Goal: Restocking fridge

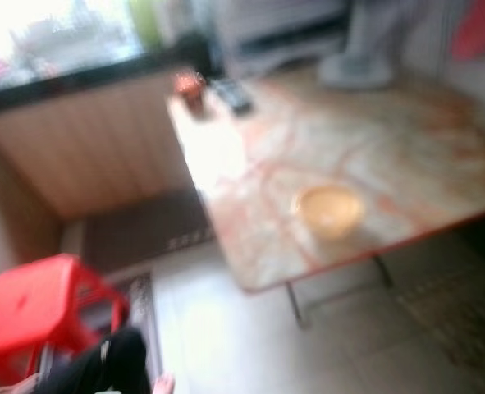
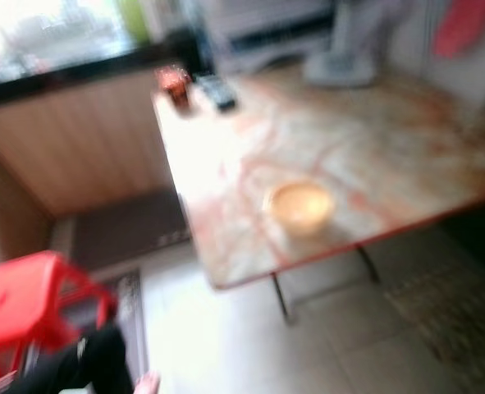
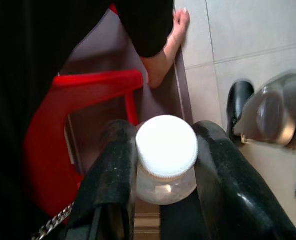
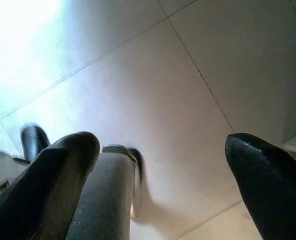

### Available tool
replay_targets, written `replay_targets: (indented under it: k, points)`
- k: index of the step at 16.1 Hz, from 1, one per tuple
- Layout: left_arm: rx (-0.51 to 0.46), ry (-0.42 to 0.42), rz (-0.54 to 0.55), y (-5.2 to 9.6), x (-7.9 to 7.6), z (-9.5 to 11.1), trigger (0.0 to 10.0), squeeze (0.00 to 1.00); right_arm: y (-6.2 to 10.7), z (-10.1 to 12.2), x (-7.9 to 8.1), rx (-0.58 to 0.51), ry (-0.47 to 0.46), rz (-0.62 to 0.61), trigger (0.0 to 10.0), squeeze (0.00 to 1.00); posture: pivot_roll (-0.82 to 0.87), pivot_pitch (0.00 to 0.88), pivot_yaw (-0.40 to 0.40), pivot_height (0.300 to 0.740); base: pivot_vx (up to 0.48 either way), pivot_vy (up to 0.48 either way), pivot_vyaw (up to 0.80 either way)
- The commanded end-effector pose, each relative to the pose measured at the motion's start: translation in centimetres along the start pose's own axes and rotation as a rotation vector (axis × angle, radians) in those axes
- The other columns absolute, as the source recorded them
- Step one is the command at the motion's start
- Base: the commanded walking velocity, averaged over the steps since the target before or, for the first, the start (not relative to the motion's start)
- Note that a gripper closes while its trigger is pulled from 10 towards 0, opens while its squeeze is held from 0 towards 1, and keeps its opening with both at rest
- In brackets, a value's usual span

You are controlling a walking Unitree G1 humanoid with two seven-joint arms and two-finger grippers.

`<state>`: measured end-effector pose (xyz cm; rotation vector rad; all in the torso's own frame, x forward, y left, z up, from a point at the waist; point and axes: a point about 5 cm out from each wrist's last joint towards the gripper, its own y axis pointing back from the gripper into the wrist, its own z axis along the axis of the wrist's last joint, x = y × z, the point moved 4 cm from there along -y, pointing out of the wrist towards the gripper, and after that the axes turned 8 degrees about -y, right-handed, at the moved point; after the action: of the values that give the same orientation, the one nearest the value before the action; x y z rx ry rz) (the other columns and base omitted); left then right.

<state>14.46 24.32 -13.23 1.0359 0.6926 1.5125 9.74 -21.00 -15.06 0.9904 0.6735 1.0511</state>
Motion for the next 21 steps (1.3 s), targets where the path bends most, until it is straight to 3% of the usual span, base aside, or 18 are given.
replay_targets:
  k: [1,8,21]
  points:
    - [-0.048,-0.005,0.019,-0.2,0.7,1.6,10.0,0.00,0.3,-2.3,1.7,0.073,-0.007,0.040,10.0,0.00,-0.09,0.000,0.090,0.740,0.000,0.000,0.00]
    - [-0.060,-0.002,0.009,-0.4,0.4,3.2,10.0,0.00,0.2,-2.0,1.9,0.078,0.000,0.047,10.0,0.00,-0.08,0.000,0.083,0.740,0.000,0.000,-0.11]
    - [-0.062,-0.008,-0.005,-0.4,0.0,3.3,10.0,0.00,0.3,-2.3,1.8,0.096,0.042,0.053,10.0,0.00,-0.06,0.000,0.072,0.740,0.000,0.000,-0.80]
